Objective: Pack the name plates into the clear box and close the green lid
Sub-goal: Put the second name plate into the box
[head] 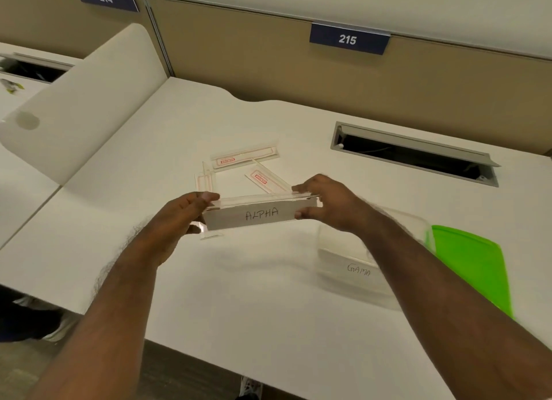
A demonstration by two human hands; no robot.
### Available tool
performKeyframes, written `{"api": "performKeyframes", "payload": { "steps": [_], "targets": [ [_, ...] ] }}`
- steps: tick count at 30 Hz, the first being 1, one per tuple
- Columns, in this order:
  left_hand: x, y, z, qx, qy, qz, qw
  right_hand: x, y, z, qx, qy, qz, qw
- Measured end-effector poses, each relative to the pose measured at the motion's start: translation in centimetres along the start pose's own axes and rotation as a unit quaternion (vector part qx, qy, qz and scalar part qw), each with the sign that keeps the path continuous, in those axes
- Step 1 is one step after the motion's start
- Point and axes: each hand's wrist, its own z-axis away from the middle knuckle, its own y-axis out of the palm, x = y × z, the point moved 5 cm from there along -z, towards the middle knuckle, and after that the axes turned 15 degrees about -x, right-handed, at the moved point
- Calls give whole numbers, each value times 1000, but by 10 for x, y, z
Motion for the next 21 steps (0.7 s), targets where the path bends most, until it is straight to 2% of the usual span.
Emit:
{"api": "performKeyframes", "payload": {
  "steps": [3, 10, 15, 21],
  "targets": [
    [-8, 23, 2, 51, 31, -35, 998, -14, -25, 11, -15, 33, -13, 999],
    [-44, 69, 1, 20, 140, -125, 982, -41, -83, 38, -64, 73, -22, 995],
    [-74, 110, 2, 32, 234, -197, 951, -61, -118, 61, -113, 72, 2, 991],
    [-91, 169, 5, 66, 317, -234, 917, -97, -149, 91, -169, 84, 64, 980]
  ]
}}
